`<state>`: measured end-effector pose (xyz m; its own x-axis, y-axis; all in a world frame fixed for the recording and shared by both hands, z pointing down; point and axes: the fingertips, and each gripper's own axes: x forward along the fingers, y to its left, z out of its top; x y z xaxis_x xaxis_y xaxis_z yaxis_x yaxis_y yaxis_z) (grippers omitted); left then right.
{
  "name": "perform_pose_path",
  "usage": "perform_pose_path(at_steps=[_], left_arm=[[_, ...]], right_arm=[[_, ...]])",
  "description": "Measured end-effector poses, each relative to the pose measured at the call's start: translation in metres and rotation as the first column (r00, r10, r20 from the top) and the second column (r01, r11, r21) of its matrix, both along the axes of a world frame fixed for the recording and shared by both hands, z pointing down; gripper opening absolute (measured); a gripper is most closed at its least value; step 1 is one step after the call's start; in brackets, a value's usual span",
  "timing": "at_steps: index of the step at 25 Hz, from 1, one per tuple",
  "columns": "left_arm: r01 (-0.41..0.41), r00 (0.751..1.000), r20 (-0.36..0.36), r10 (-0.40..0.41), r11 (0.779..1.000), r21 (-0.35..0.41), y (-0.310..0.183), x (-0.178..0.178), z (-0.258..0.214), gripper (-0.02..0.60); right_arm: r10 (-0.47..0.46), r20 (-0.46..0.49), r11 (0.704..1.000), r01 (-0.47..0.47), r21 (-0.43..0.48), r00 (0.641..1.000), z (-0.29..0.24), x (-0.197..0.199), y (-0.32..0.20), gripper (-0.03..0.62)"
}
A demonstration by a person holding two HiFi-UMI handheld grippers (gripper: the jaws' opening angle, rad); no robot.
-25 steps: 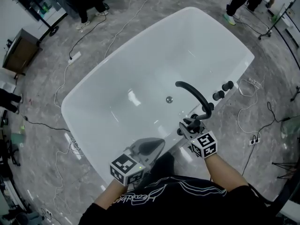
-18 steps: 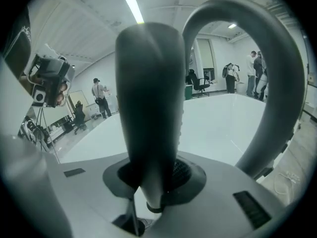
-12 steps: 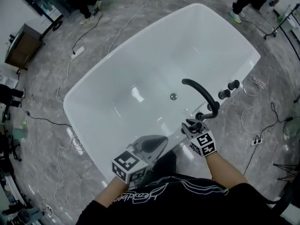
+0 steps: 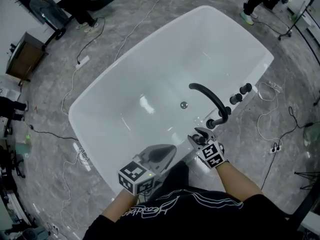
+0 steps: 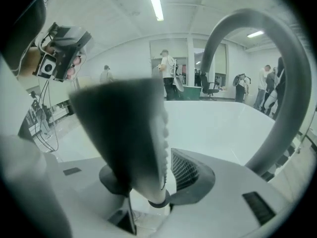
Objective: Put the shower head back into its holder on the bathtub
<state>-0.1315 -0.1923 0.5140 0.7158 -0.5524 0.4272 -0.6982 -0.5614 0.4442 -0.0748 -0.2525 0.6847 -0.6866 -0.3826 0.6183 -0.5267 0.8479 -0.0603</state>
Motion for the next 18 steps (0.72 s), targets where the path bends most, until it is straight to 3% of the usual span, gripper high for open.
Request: perform_pose_path(at_steps=[4,9,15,18], left_arm=[[-0.002,1.000,0.011,0.002,1.000,0.031,0.007,0.005,-0.007,0.005],[-0.013,1.000,0.004,0.013,0.997,0.081,0.028,0.028,-0.029,0.005],[-0.018,1.000,-0.011,0.019,0.994,0.110,0.078,0.070,-0.071,0.005],[-0.051,0.998,-0.027,0.056,0.985,0.162,0.109,0.100,-0.097,0.005]], right_arm=[[0.043,0.067,0.998,-0.047,0.051,0.997,-0.035,0.009,-0.004,0.183],[0.034,0.203,0.987,-0.064,0.145,0.979,-0.123,0.035,0.018,0.192],[-0.135,0.311,0.983,0.088,0.161,0.941,-0.233,0.070,0.115,0.183],[-0.152,0.372,0.985,0.107,0.138,0.916,-0.275,0.096,0.161,0.101]])
